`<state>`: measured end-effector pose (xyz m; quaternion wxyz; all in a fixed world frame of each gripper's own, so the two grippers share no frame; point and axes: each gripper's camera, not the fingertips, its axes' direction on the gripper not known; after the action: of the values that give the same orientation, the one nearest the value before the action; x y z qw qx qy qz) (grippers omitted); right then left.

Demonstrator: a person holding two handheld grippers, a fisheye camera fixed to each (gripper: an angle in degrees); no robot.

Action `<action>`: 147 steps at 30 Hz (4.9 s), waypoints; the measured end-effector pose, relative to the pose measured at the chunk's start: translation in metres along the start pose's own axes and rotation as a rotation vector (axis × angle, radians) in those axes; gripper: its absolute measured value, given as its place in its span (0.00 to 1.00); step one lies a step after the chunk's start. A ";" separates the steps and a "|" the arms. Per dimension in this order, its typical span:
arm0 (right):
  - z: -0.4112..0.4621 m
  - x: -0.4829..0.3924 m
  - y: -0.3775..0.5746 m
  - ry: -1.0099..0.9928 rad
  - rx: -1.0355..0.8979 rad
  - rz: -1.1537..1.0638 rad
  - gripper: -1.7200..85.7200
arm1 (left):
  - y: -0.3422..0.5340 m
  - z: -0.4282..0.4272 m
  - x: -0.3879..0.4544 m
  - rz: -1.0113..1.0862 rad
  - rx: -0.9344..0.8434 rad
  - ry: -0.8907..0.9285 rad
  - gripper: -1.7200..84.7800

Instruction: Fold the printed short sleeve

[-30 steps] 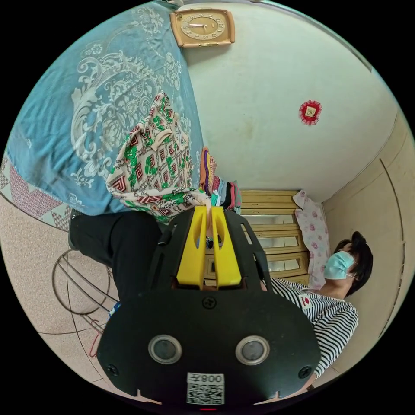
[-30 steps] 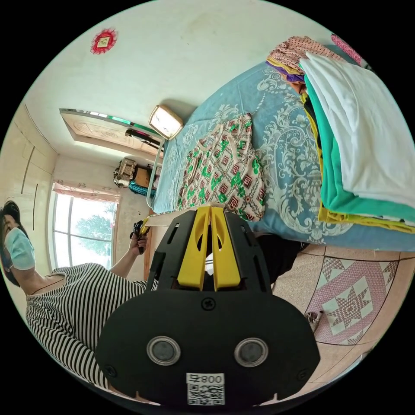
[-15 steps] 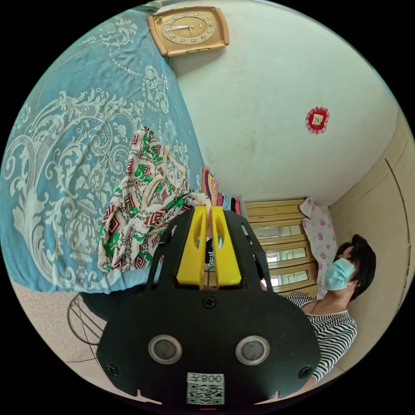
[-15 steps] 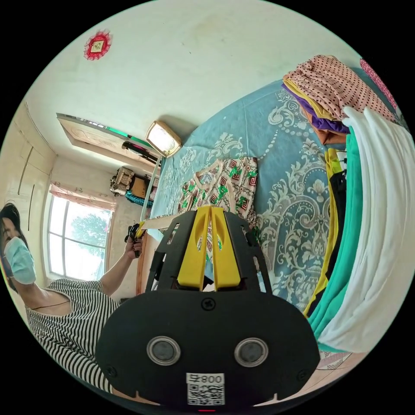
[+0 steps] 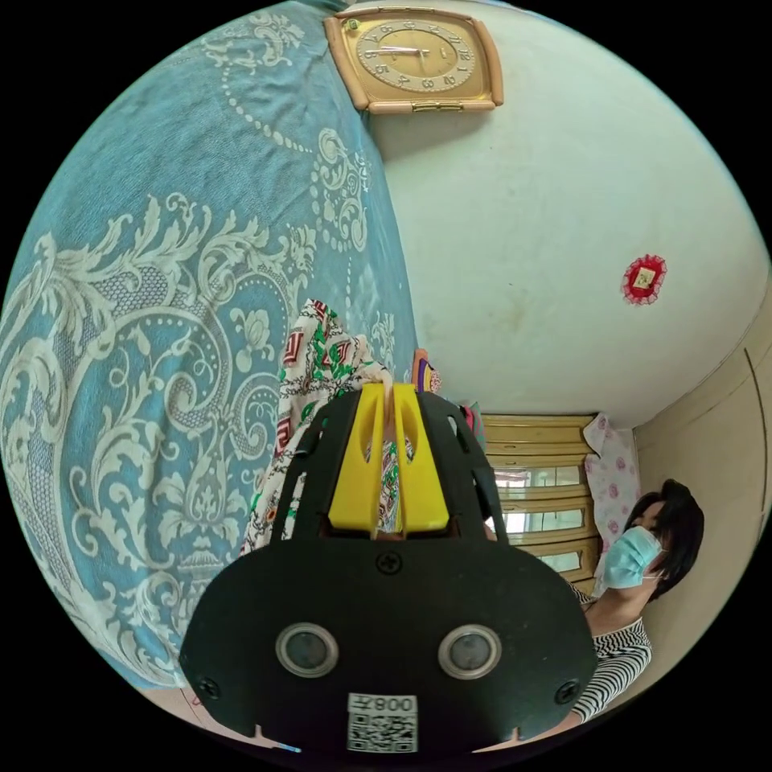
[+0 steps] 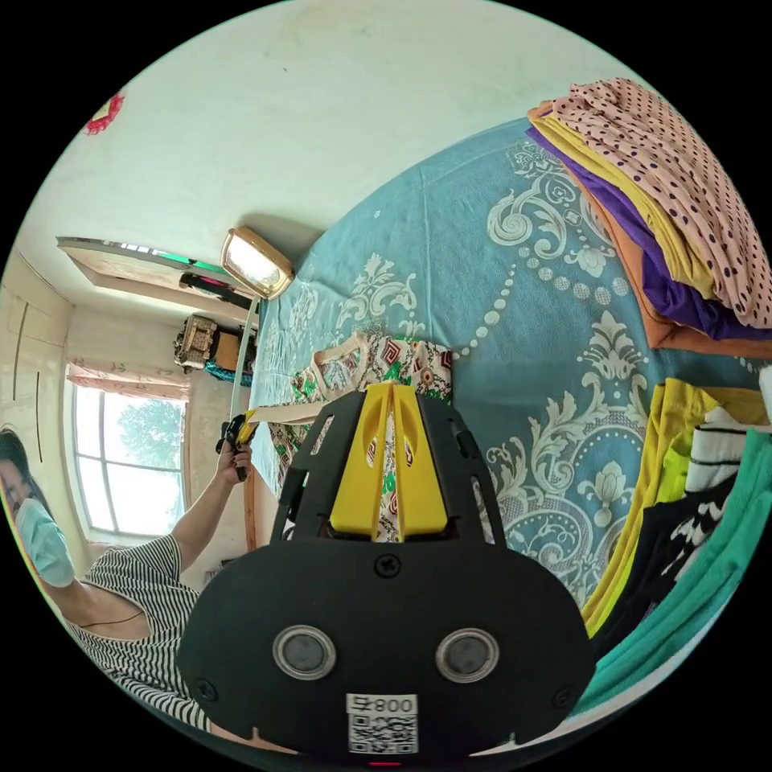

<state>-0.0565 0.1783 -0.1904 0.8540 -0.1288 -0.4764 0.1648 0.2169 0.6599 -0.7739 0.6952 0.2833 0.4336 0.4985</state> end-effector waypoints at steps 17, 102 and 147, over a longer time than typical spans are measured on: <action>0.078 0.078 -0.140 -0.030 -0.045 0.083 0.02 | -0.141 0.053 -0.107 -0.060 0.064 -0.060 0.07; 0.134 0.052 0.096 0.363 -0.144 -0.256 0.02 | 0.041 0.168 -0.359 0.403 -0.121 -0.825 0.03; -0.110 0.110 0.148 -0.095 -0.018 -0.034 0.03 | 0.348 0.611 -0.406 1.123 -0.751 -0.630 0.11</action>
<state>0.0683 0.3508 -0.2176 0.8319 -0.1206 -0.5199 0.1519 0.5503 0.4215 -0.0729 0.4771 0.3351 -0.1958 0.7885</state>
